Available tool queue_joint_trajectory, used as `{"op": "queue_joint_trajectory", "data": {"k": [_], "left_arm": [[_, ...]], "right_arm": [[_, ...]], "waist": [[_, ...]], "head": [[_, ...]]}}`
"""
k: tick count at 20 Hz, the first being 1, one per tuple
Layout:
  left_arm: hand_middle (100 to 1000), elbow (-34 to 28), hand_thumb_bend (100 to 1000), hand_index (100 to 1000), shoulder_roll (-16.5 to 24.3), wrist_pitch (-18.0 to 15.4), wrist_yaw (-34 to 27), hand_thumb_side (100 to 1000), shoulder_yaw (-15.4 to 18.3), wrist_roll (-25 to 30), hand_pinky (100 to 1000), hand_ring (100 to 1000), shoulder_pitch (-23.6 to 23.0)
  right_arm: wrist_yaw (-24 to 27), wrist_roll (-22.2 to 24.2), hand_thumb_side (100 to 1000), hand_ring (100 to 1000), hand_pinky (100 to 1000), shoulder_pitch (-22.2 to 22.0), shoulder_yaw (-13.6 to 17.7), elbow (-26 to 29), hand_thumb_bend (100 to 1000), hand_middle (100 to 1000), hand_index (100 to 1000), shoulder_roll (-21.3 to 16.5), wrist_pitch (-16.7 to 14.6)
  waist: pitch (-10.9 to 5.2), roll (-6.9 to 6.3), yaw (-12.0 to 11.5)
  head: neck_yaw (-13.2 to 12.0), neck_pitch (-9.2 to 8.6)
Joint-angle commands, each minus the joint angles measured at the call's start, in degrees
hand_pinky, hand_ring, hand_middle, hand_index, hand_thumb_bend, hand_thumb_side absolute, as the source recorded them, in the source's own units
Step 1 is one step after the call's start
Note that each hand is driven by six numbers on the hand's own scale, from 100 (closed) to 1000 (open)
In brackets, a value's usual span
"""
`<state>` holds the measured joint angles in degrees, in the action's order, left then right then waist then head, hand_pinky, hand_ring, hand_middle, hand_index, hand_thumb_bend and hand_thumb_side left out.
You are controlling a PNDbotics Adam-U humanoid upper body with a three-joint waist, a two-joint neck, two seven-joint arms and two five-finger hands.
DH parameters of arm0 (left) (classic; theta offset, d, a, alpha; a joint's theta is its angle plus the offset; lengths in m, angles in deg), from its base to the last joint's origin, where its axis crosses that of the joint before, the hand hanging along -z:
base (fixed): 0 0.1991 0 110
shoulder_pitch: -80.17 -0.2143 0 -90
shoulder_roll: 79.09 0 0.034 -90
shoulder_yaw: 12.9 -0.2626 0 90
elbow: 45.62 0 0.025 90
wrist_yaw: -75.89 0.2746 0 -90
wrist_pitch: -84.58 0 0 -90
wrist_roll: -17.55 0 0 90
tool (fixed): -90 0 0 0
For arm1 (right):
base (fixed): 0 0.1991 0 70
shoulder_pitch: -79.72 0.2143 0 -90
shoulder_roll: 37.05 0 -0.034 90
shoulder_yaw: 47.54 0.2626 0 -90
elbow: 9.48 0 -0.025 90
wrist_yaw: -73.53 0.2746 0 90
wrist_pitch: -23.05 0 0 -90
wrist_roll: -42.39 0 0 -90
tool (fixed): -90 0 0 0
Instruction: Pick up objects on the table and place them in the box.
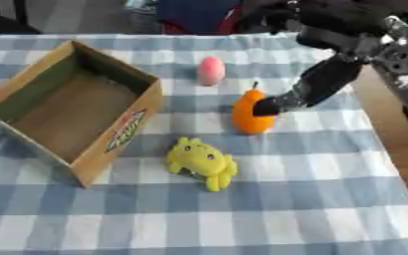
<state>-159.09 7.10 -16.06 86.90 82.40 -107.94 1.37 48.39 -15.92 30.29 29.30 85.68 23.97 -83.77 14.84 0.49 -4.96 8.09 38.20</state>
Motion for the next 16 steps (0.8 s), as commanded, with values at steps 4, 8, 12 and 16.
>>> {"op": "queue_joint_trajectory", "data": {"k": [4, 8, 12, 16], "left_arm": [[606, -1.1, 100, 824, 1.3, -0.1, -0.6, 687, -0.6, 1.1, 307, 694, 0.9], [607, -1.1, 100, 823, 1.1, -0.1, -0.8, 687, -0.7, 1.3, 307, 694, 1.2], [607, -1.1, 100, 823, 1.0, -0.1, -1.0, 688, -0.8, 1.5, 307, 694, 1.5], [607, -1.1, 100, 823, 0.9, -0.1, -1.0, 689, -0.9, 1.7, 307, 694, 1.7]], "right_arm": [[-4.5, 2.0, 735, 900, 714, 4.3, -1.4, -9.9, 659, 835, 994, 2.3, 0.0], [-7.3, 1.9, 713, 889, 701, 5.0, -2.2, -14.0, 643, 805, 999, 4.2, -0.5], [-8.6, 2.0, 689, 863, 673, 5.2, -2.7, -17.1, 648, 788, 999, 5.9, -0.6], [-9.8, 2.0, 661, 835, 655, 4.8, -2.9, -19.4, 656, 751, 987, 7.1, -0.9]], "waist": [[-0.83, -0.02, -0.3], [-0.62, -0.06, -0.6], [-0.38, -0.08, -0.9], [-0.1, -0.03, -1.2]], "head": [[0.5, -0.99], [0.6, -1.31], [0.7, -1.59], [0.5, -1.92]]}}
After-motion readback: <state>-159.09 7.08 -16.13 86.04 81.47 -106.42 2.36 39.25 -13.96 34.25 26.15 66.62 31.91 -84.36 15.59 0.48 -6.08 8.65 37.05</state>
